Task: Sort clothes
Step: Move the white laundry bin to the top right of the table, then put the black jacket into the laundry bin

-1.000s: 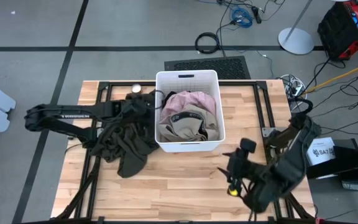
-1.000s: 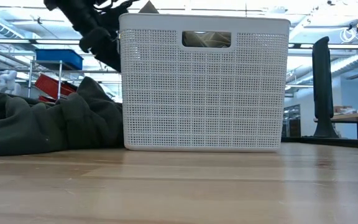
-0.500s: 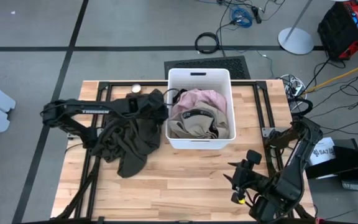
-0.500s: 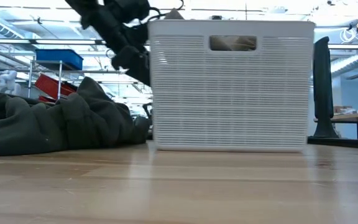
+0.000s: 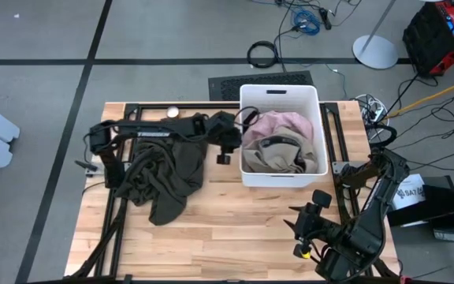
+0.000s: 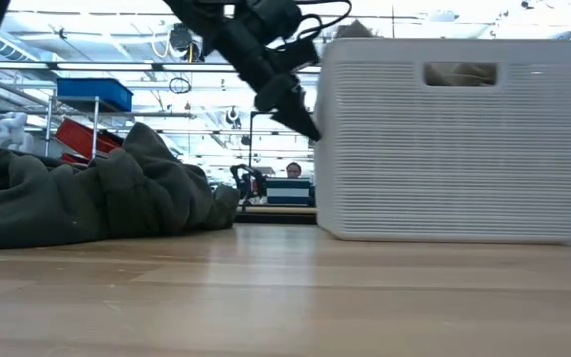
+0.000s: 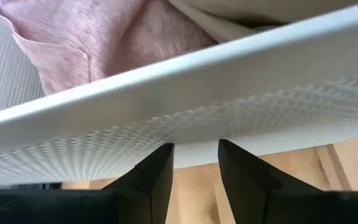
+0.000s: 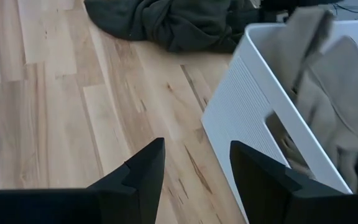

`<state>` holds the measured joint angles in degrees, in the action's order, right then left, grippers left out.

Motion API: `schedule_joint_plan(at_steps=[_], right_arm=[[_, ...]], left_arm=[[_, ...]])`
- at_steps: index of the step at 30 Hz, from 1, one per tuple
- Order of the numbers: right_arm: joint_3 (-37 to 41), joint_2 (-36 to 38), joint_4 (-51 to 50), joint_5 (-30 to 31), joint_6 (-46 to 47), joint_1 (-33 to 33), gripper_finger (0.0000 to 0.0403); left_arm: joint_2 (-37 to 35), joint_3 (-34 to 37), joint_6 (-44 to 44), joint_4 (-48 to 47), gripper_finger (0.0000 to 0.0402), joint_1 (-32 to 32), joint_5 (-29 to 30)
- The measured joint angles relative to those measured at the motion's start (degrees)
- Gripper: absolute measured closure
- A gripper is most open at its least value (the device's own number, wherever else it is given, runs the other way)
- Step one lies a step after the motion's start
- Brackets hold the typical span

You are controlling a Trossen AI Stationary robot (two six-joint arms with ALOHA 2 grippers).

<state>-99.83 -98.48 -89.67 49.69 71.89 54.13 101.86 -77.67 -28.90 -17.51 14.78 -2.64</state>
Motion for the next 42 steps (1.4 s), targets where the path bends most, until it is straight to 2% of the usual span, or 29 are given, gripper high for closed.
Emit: schedule_joint_plan(at_steps=[6, 9, 16, 24, 27, 33, 36, 39, 42], right_arm=[[0.00, 0.00, -0.17, -0.14, -0.54, 0.00, 0.0234], [0.00, 0.00, -0.33, -0.17, -0.56, 0.00, 0.0234], [0.00, 0.24, -0.29, -0.21, -1.67, 0.00, 0.0234], [0.00, 0.31, -0.27, -1.23, -0.67, 0.34, 0.0234], [0.00, 0.31, 0.51, -2.18, -0.43, 0.96, 0.0234], [0.00, 0.31, 3.03, -2.08, -0.50, 3.07, 0.0234], [0.00, 0.31, 3.55, -2.10, -0.50, 4.04, 0.0234], [0.00, 0.31, 3.50, -2.04, -0.52, 4.55, 0.0234], [0.00, 0.31, 3.52, -2.01, -0.54, 4.55, 0.0234]], left_arm=[[4.56, -6.68, -0.11, -0.62, 0.0263, -0.02, -1.96], [4.99, -8.51, -0.11, -4.26, 0.0263, -0.02, -1.98], [0.52, -10.47, 1.93, -23.36, 0.0263, -0.51, -1.76], [-11.23, -9.77, 14.03, -47.40, 0.0263, -6.87, -1.76], [-15.98, -7.30, 20.14, -49.03, 0.0263, -11.17, -0.20], [-22.20, 2.87, 29.94, -48.68, 0.0263, -18.54, 0.93], [-22.44, 9.01, 29.81, -47.46, 0.0263, -21.76, 1.01], [-21.29, 14.23, 25.15, -44.96, 0.0263, -24.65, 2.05], [-20.01, 16.54, 20.40, -42.11, 0.0263, -26.24, 8.80]])
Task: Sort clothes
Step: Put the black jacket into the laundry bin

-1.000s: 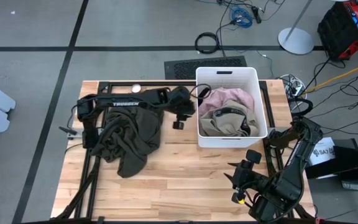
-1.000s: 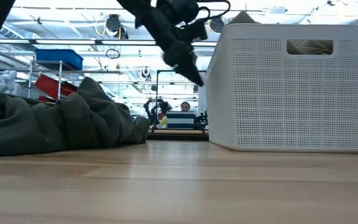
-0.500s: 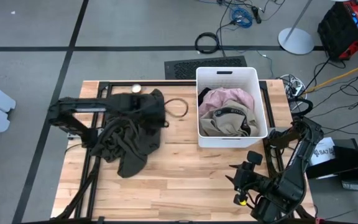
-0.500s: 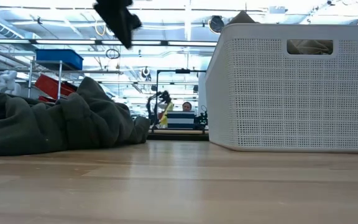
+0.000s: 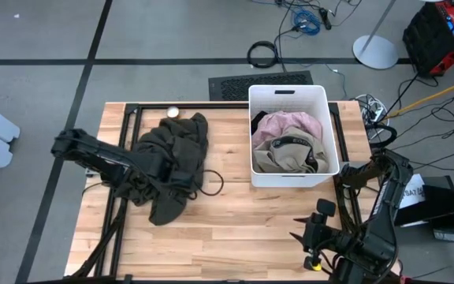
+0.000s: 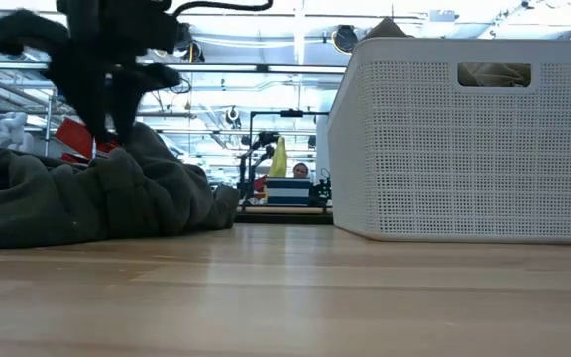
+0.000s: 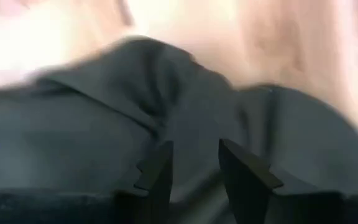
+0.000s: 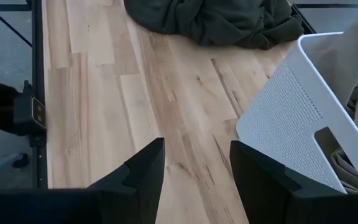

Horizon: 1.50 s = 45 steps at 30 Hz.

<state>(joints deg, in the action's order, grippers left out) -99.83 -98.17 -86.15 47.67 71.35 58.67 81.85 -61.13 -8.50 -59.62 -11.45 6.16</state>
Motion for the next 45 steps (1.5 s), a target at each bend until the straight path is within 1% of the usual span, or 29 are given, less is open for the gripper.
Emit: schedule_joint_plan(at_steps=[2, 4, 11, 17, 19, 20, 22, 23, 24, 27, 30, 32, 35, 38, 40, 42, 45], right_arm=[[0.00, 0.00, -0.02, 0.28, 0.00, 0.00, 0.0234], [0.00, 0.00, -0.02, 0.31, -0.08, -0.07, 0.0234], [0.00, 0.00, -0.04, 0.36, -0.42, -0.07, 0.0234], [0.00, 0.00, 0.17, 0.32, -0.40, -0.07, 0.0234], [0.00, 0.00, 0.21, 0.31, -0.24, -0.07, 0.0234], [0.00, 0.00, 0.20, 0.31, -0.26, -0.07, 0.0234], [0.00, 0.00, 0.20, 0.31, -0.42, -0.07, 0.0234], [0.00, 0.00, 0.20, 0.29, -0.42, -0.07, 0.0234], [0.00, 0.00, 0.17, 0.31, -0.42, -0.07, 0.0234], [0.00, 0.00, 0.15, 0.30, -0.44, -0.07, 0.0234], [0.00, 0.00, 0.15, 0.38, -0.44, -0.07, 0.0234], [0.00, 0.00, 0.23, 0.44, -0.44, -0.07, 0.0234], [0.00, 0.00, 0.79, 0.51, -0.44, -0.07, 0.0234], [0.00, 0.00, 1.85, 0.59, -0.53, -0.07, 0.0234], [0.00, 0.00, 2.78, 0.87, -1.22, -0.07, 0.0234], [0.00, 0.00, 4.31, 2.08, -2.70, -0.09, 0.0234], [0.00, 0.00, 7.12, 4.58, -5.92, -0.26, 0.0234]], left_arm=[[0.63, 0.12, -2.98, 1.67, 0.0263, -0.38, 2.29], [1.43, 0.18, -5.58, 1.74, 0.0263, -0.42, 3.26], [5.15, 0.18, -9.06, 1.40, 0.0263, 1.39, 2.87], [11.77, 0.16, -8.49, 1.22, 0.0266, 4.67, 1.32], [13.15, -0.53, -8.49, 0.56, 0.0284, 4.88, 1.35], [13.54, -1.21, -8.48, 0.13, 0.0300, 4.90, 1.34], [13.57, -3.14, -8.41, -1.08, 0.0349, 4.73, 1.33], [13.20, -4.45, -8.25, -1.99, 0.0373, 4.51, 1.33], [12.90, -6.17, -7.54, -3.79, 0.0385, 4.31, 1.33], [11.37, -12.70, -5.33, -10.25, 0.0388, 3.35, 2.76], [8.90, -21.52, -3.43, -17.09, 0.0394, 1.75, 4.60], [6.86, -28.51, -1.69, -19.66, 0.0394, 0.48, 6.25], [3.48, -39.54, 1.65, -20.48, 0.0394, -1.65, 7.67], [0.38, -49.34, 6.34, -16.40, 0.0395, -3.96, 9.78], [-1.55, -53.87, 8.76, -10.66, 0.0396, -5.35, 11.13], [-3.30, -56.69, 10.61, -4.45, 0.0396, -6.46, 12.66], [-5.51, -57.74, 11.22, 2.00, 0.0396, -7.73, 13.93]])
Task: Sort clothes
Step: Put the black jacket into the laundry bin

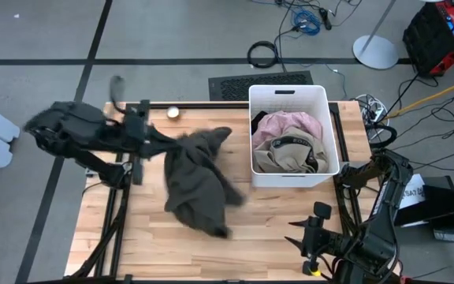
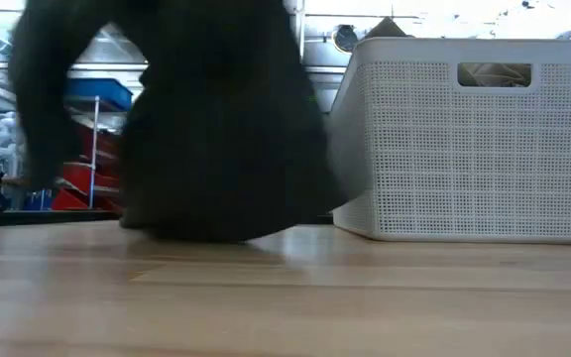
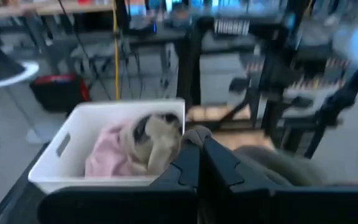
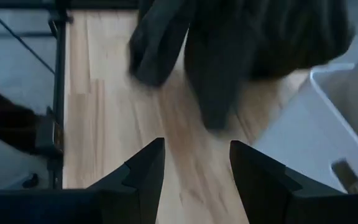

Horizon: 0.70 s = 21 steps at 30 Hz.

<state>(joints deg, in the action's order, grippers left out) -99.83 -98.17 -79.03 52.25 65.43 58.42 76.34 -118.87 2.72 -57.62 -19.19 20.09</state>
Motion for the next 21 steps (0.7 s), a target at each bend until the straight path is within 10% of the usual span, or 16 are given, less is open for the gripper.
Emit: schedule_joint_plan(at_steps=[8, 21], right_arm=[[-0.02, -0.19, 10.42, 7.54, -6.46, -3.02, 0.0234], [-0.02, -12.29, 18.59, -7.88, -14.99, -9.57, 0.0234]], left_arm=[[-0.26, 1.09, 1.95, -1.24, 0.0396, -1.61, 4.40], [4.81, 1.25, 5.97, -11.14, 0.0396, -2.24, 3.92]])
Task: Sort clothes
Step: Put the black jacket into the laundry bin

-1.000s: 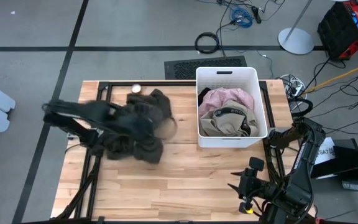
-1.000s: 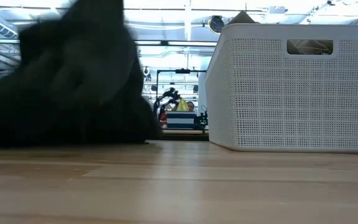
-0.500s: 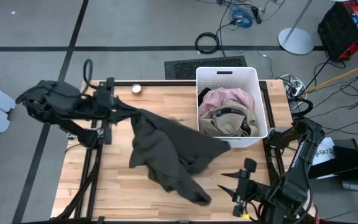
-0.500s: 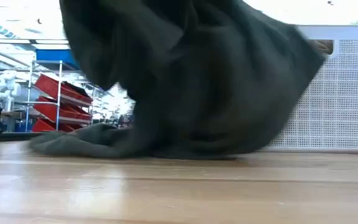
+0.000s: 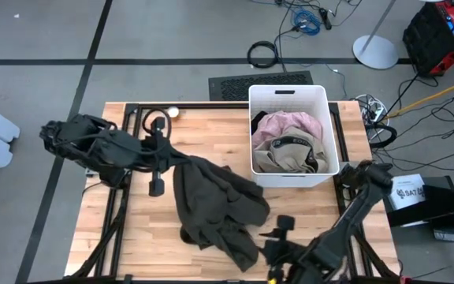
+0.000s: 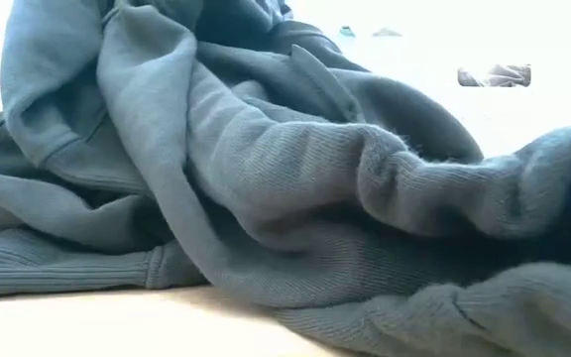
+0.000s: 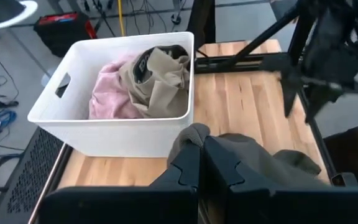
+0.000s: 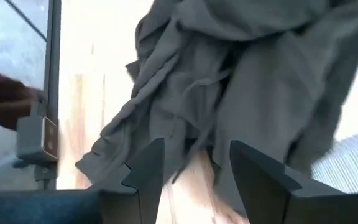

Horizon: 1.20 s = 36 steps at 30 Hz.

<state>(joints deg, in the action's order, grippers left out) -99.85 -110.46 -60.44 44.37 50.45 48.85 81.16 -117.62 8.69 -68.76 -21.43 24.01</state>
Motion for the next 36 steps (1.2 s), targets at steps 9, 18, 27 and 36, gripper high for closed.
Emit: schedule_joint_plan(at_steps=[9, 18, 27, 36], right_arm=[[0.02, -10.76, 12.38, -22.57, -14.69, -6.30, 0.0234], [0.02, -17.77, 15.05, -40.70, -18.00, -9.70, 0.0234], [0.00, -18.70, 19.32, -48.99, -23.07, -12.82, 0.0388], [0.02, -6.76, 5.24, -43.39, -17.96, -13.90, 0.0402]], left_arm=[[-0.08, 0.00, -0.01, -1.29, 0.0396, 0.02, 0.49], [-0.08, 0.00, 0.02, -2.59, 0.0396, -0.09, 0.00], [-0.08, 0.00, 1.42, -4.73, 0.0396, -0.09, -0.12], [-0.08, 0.00, 2.99, -8.55, 0.0396, -0.10, -0.18]])
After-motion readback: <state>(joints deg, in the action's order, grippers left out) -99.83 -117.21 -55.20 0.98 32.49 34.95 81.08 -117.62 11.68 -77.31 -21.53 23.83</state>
